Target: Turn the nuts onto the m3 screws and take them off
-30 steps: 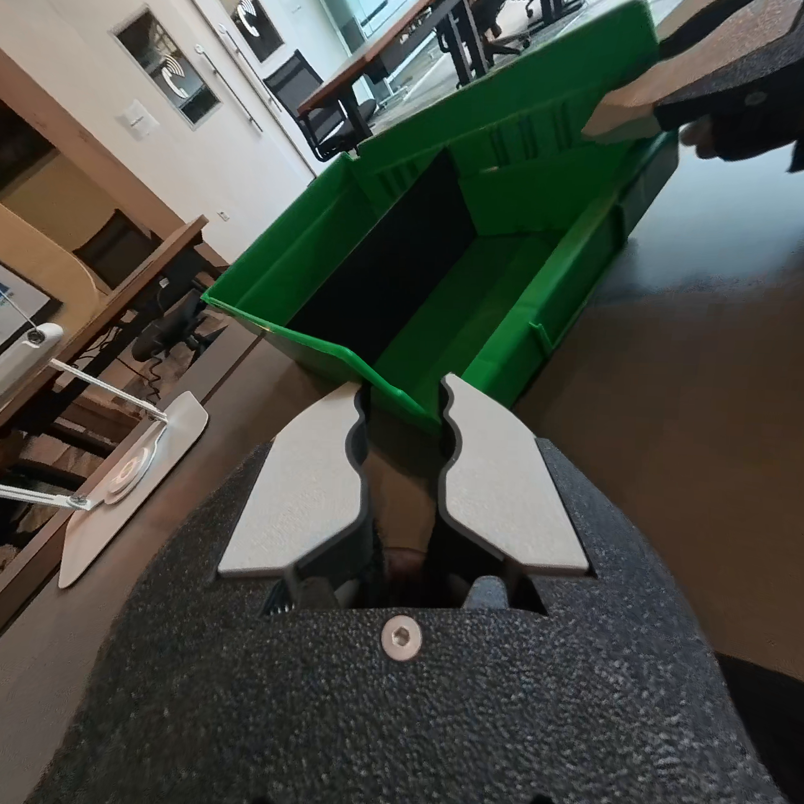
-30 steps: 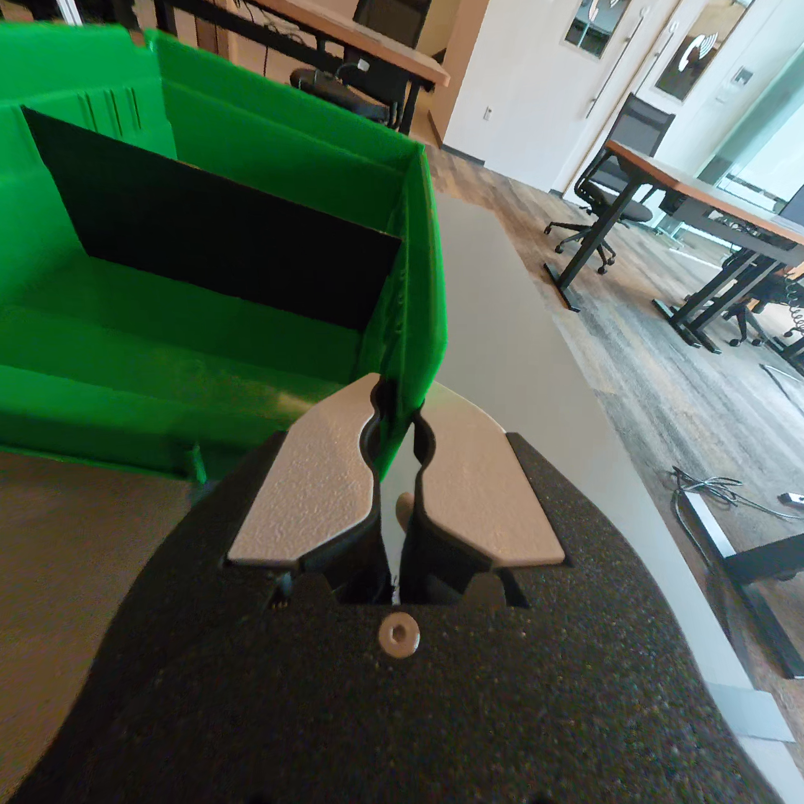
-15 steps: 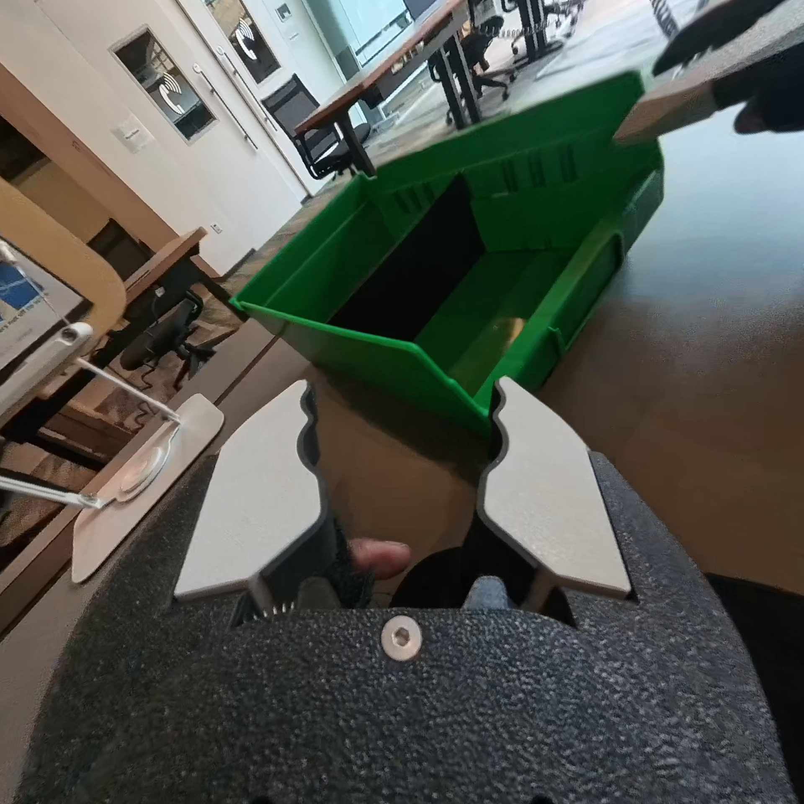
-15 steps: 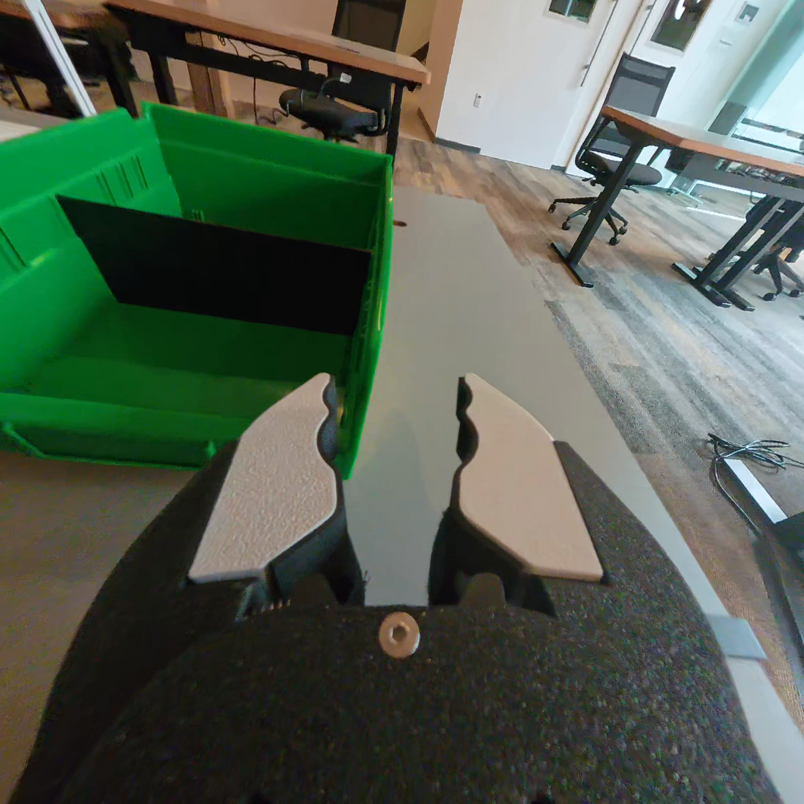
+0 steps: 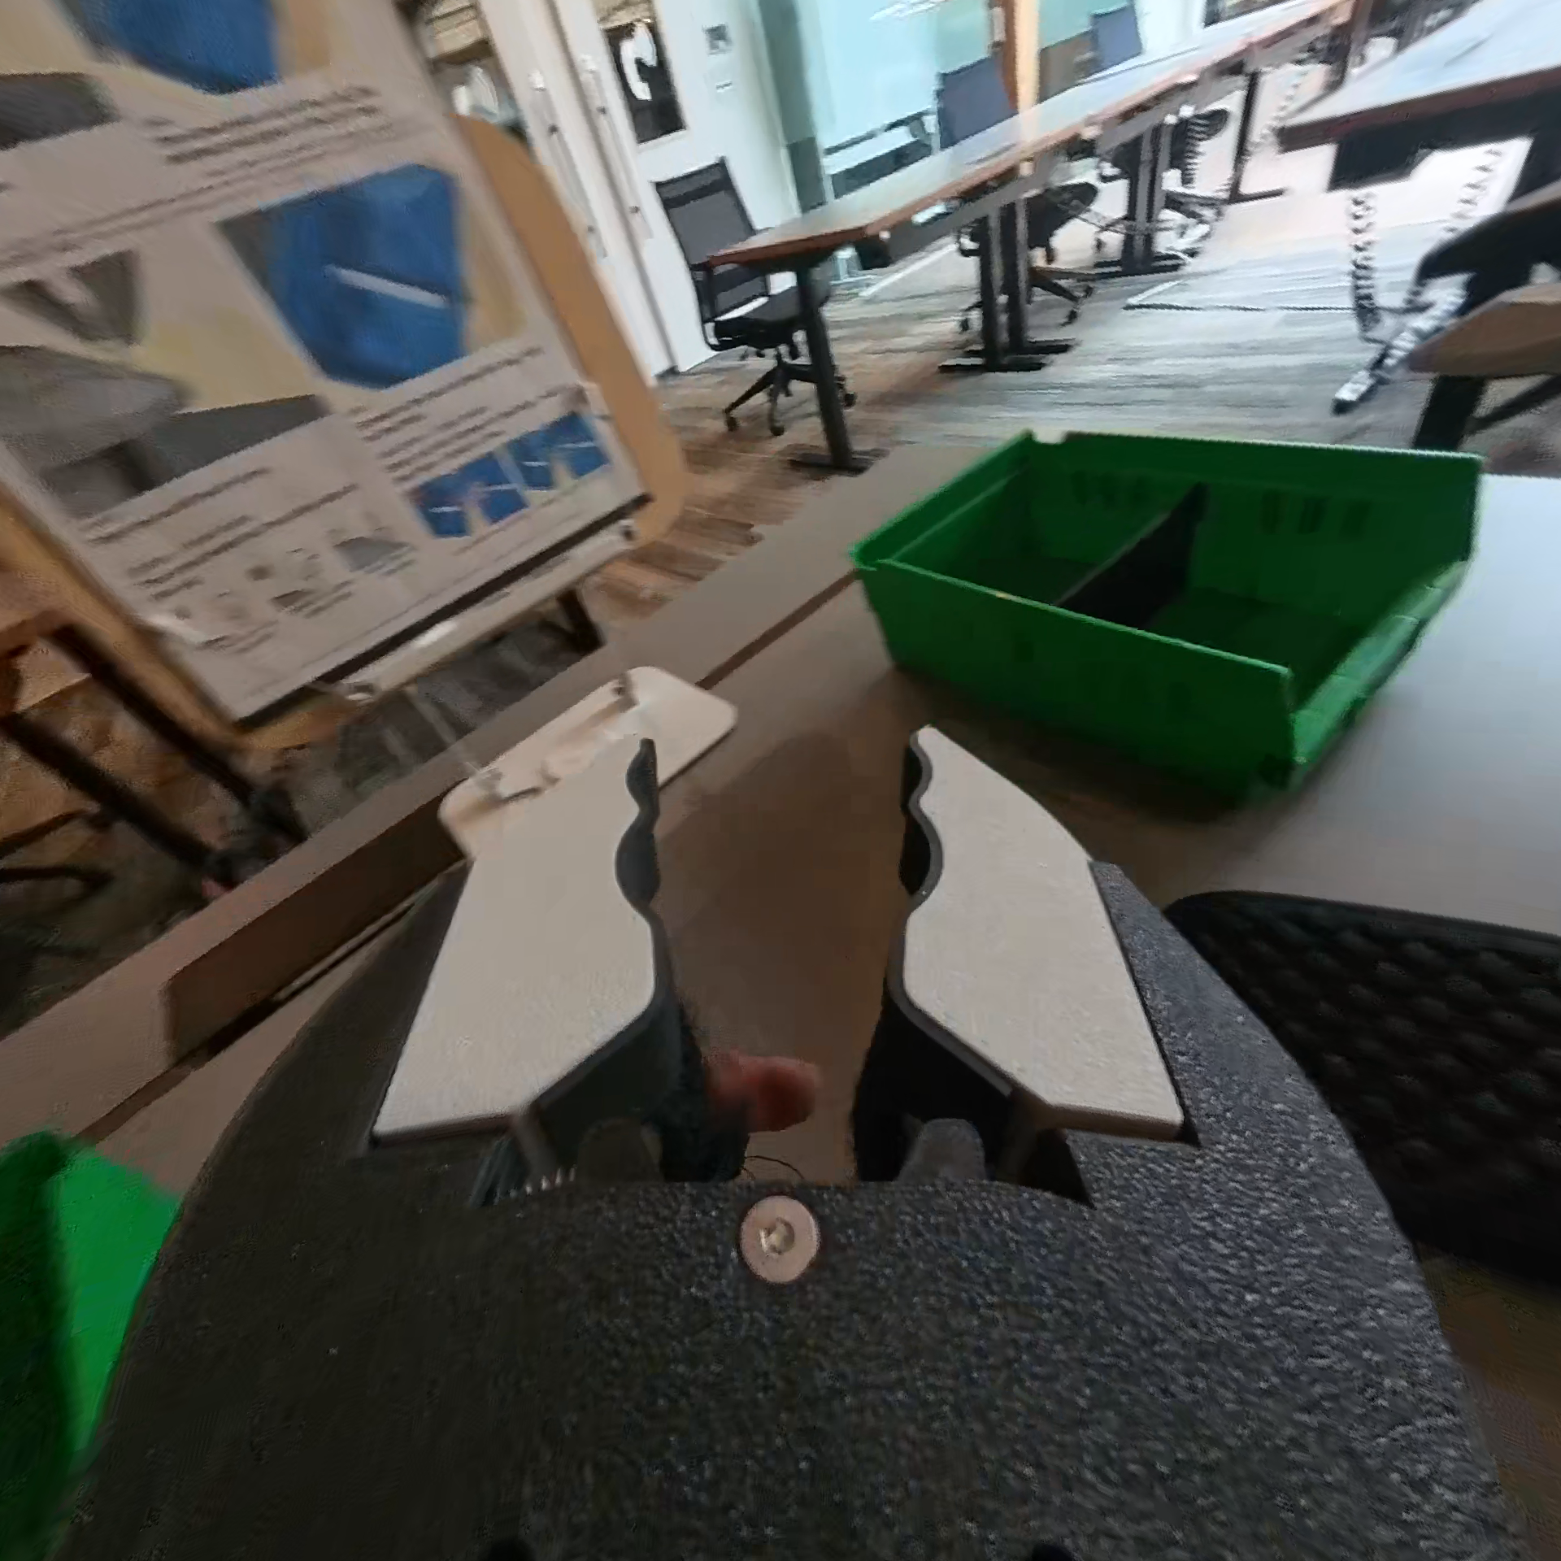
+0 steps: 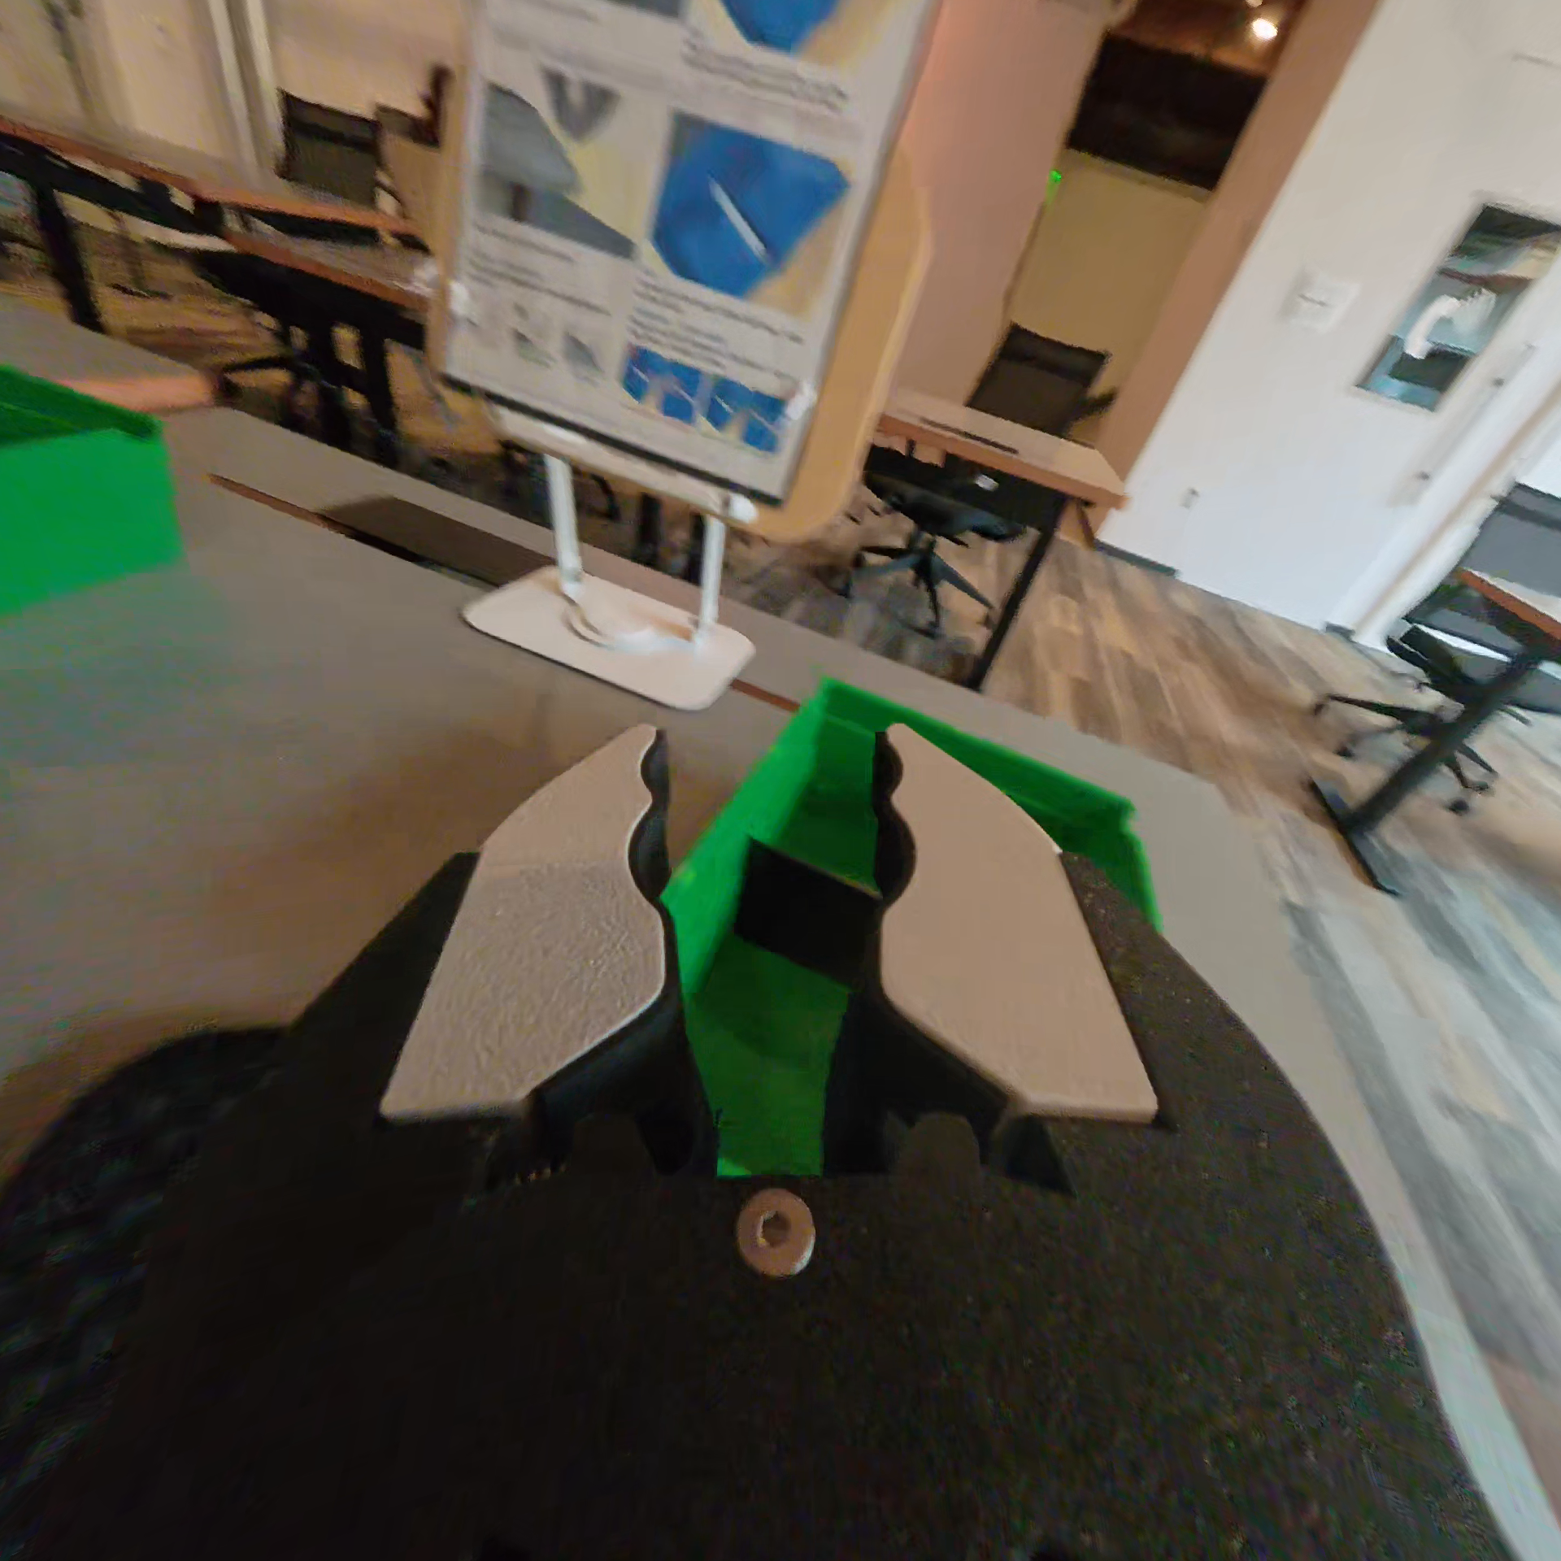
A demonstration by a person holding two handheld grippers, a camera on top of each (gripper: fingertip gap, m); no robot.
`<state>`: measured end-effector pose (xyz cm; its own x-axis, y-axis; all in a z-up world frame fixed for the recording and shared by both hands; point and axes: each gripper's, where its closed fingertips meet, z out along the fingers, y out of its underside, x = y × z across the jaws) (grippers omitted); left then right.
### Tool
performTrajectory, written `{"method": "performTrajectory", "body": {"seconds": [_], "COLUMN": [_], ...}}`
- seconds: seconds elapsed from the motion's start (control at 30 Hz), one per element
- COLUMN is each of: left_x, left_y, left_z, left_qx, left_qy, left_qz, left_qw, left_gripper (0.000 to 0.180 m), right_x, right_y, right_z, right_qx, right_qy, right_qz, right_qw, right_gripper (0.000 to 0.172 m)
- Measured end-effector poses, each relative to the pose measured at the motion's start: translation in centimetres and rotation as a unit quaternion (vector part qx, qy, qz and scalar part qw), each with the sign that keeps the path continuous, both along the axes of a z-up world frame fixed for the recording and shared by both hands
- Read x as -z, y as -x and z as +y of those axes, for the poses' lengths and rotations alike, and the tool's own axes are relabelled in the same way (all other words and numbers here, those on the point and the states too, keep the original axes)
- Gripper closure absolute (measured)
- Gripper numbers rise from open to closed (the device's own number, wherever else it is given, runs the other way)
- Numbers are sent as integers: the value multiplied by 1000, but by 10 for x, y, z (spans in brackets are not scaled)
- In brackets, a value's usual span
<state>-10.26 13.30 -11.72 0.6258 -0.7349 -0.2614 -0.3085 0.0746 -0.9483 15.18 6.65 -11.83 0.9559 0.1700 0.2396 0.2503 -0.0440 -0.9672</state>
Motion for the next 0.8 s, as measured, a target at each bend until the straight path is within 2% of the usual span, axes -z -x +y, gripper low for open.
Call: {"method": "performTrajectory", "body": {"seconds": [0.17, 0.33, 0.47, 0.6, 0.7, 0.8], "left_x": [-15, -15, -16, -5, 12, 43], "left_y": [88, 162, 205, 233, 248, 265], "left_z": [26, 53, 73, 91, 107, 125], "left_qx": [-63, -124, -168, -196, -206, -227], "left_qy": [33, 87, 109, 150, 200, 275], "left_qz": [16, 13, -1, 1, -3, -13], "left_qw": [997, 988, 980, 969, 958, 934], "left_gripper": [130, 129, 129, 129, 118, 103], "right_x": [-39, -55, -52, -43, -34, -22], "right_y": [79, 131, 154, 158, 157, 153], "right_z": [37, 83, 116, 141, 154, 162], "right_qx": [-83, -114, -123, -113, -117, -119], "right_qy": [-6, 29, 77, 122, 152, 164], "right_qz": [7, -20, -28, -37, -33, -16], "right_qw": [996, 993, 989, 985, 981, 979], "right_gripper": [129, 128, 127, 126, 125, 125]}}
